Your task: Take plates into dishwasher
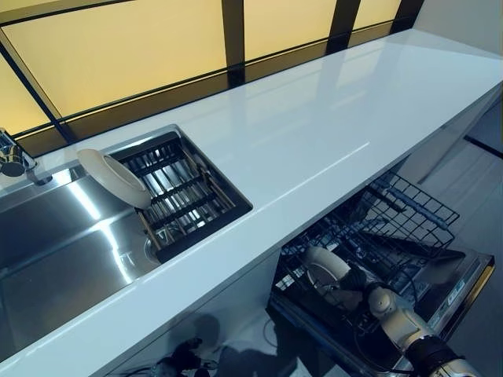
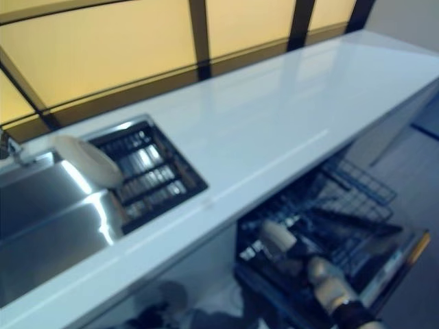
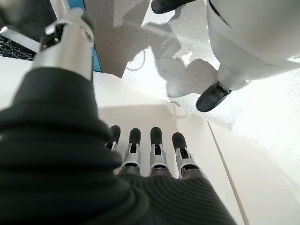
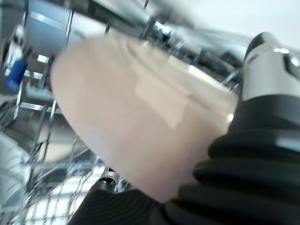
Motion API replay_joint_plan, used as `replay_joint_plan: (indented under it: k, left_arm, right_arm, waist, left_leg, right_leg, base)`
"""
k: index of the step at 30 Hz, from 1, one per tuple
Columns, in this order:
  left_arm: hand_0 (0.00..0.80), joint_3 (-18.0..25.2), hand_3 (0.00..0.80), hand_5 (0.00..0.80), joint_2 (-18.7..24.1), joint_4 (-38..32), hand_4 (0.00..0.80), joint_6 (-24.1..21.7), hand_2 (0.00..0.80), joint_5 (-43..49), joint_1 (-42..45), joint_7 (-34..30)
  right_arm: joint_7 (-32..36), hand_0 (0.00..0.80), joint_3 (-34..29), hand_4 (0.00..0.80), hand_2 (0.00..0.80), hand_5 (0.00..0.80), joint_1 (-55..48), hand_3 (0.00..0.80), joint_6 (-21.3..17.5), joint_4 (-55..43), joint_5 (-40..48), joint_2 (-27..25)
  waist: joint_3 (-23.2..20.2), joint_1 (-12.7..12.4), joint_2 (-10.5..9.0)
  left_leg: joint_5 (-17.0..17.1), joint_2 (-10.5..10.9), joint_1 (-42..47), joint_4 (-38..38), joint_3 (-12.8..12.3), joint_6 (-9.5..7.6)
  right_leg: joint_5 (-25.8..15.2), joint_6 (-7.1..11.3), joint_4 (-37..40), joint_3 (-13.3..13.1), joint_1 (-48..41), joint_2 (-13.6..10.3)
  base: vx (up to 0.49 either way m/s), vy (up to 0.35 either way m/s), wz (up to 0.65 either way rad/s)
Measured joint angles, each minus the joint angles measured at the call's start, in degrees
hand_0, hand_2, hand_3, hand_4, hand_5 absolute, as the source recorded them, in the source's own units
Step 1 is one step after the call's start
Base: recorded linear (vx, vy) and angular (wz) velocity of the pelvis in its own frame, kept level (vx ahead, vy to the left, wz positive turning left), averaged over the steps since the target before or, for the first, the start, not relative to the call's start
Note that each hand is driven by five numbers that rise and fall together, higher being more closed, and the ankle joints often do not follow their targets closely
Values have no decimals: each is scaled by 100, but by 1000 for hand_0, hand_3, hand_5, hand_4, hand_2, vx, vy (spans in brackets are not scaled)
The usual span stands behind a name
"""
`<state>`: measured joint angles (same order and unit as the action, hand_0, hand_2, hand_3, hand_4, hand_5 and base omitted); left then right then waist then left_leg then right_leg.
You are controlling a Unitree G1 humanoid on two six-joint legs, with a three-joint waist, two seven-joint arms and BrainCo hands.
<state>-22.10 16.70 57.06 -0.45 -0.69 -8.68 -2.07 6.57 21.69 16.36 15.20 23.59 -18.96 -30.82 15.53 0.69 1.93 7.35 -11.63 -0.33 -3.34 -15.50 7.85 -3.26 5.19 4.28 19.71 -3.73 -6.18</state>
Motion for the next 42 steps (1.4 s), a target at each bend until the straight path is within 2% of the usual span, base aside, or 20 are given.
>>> replay_joint_plan:
  k: [11, 17, 23, 35, 42]
  left_arm:
    - [0, -5, 0, 0, -4, -11, 0, 15, 0, 2, -3, 14]
    - [0, -11, 0, 0, -24, -20, 0, 18, 0, 2, -12, 51]
    - [0, -24, 0, 0, -76, -132, 0, 20, 0, 0, -15, 52]
    - [0, -18, 0, 0, -90, -165, 0, 16, 0, -4, 10, 100]
    - [0, 111, 0, 0, -39, -164, 0, 4, 0, 0, 149, 177]
  right_arm:
    - [188, 0, 145, 0, 0, 0, -113, 0, 63, -122, 70, 60]
    - [305, 0, 149, 0, 0, 0, -158, 0, 70, -335, 115, 39]
    - [352, 0, 149, 0, 0, 0, -225, 0, 103, -590, 111, -10]
    - [-91, 0, 39, 0, 0, 0, -386, 0, 88, -995, 177, 1]
    - [-273, 0, -371, 0, 0, 0, -791, 0, -32, -1544, 286, -2]
  waist:
    - [115, 16, 76]
    - [143, 23, 57]
    - [155, 32, 56]
    - [157, 38, 51]
    - [246, 124, -86]
  left_leg:
    - [0, 4, 29, -26, -33, 0]
    - [0, 4, 68, -103, -172, 1]
    - [0, 4, 70, -108, -181, 1]
    - [0, 3, 111, -110, -219, 1]
    - [-15, -1, 239, -141, -333, 19]
  right_leg:
    - [-5, -4, 17, -42, 13, -3]
    - [-14, -1, 15, -148, 103, -3]
    - [-15, -3, 22, -163, 102, 0]
    - [-17, -1, 19, -183, 80, -2]
    - [-19, 3, 47, -210, -13, 7]
  base:
    - [-13, 13, -2]
    - [-27, 7, -10]
    - [-3, 1, -1]
    - [-1, 0, -1]
    - [13, -16, -2]
